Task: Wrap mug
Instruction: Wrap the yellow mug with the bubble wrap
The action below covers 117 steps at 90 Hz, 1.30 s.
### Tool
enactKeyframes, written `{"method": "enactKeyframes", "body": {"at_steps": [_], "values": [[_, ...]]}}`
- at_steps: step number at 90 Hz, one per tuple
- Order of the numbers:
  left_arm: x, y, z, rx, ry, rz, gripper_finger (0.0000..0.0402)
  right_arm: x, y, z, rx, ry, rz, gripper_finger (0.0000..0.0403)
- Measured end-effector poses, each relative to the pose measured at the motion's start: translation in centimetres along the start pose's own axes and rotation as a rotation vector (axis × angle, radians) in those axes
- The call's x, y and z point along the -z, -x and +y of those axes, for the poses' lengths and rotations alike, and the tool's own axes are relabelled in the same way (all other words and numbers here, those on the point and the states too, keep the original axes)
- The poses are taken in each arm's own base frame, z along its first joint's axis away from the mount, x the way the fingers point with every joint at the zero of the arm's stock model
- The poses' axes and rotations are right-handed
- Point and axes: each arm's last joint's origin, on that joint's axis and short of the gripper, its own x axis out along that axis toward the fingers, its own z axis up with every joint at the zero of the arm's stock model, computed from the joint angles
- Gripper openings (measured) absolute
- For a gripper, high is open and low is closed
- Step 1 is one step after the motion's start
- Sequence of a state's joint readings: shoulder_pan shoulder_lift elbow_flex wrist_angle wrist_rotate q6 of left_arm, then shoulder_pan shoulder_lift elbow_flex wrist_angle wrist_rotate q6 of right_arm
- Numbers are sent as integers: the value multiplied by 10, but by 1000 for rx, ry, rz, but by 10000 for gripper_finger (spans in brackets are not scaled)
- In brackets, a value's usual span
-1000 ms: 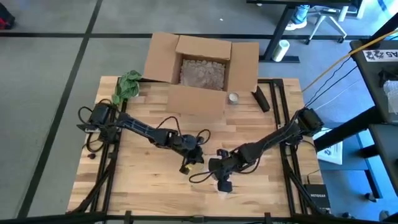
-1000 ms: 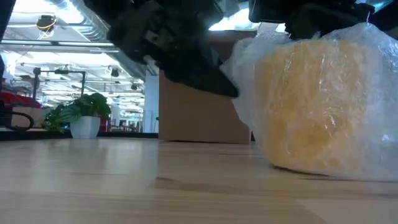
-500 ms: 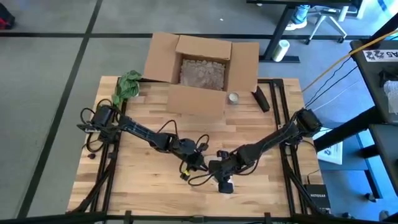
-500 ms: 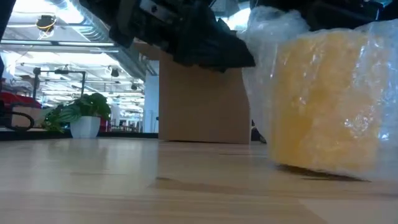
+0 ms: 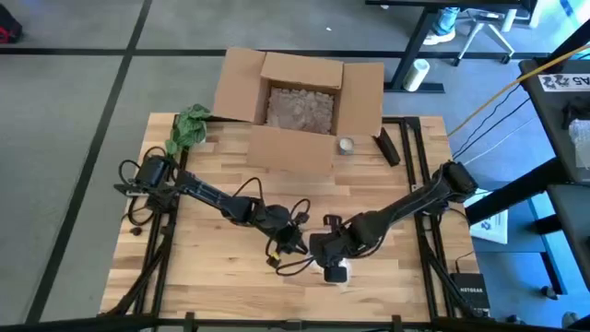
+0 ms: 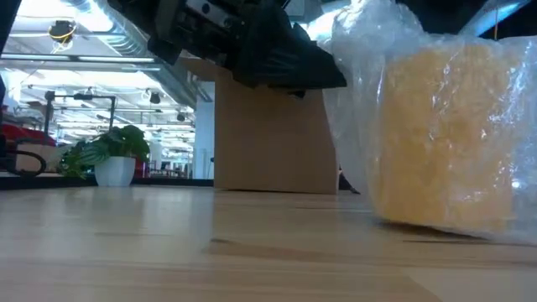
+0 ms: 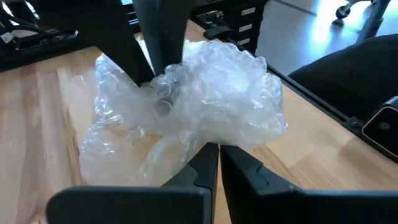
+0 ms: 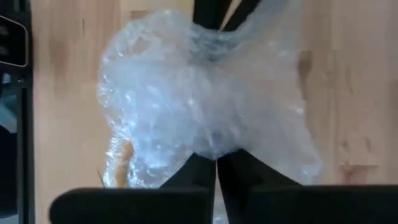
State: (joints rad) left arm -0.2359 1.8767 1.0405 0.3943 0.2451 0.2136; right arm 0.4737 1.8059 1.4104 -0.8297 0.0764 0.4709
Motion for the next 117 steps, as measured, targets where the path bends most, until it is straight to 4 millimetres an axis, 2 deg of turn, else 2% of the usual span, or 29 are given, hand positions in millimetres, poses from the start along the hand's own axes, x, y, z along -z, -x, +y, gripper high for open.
{"method": "enactKeyframes", "body": {"at_steps": [18, 37, 53, 76, 85, 97, 107, 117], "values": [[-4, 0, 0, -2, -14, -24, 0, -1, -4, 4, -44, 7, 5, 0], [-17, -4, -7, 17, -64, -55, 0, 1, -23, 5, -74, 22, -40, 0], [-21, -4, -10, 52, -92, -65, 0, 11, -40, 2, -105, -7, -46, 0], [-21, -4, -11, 70, -96, -72, 0, 14, -43, 1, -124, -17, -47, 3], [-21, -4, -11, 69, -95, -73, 0, 14, -43, 1, -124, -16, -38, 21], [-21, -4, -11, 70, -93, -69, 0, 15, -42, 1, -128, -23, -34, 64], [-20, -4, -11, 72, -90, -59, 0, 16, -35, 0, -132, -45, -27, 95], [-19, -4, -11, 73, -84, -52, 0, 18, -23, -3, -110, -63, -35, 107]]}}
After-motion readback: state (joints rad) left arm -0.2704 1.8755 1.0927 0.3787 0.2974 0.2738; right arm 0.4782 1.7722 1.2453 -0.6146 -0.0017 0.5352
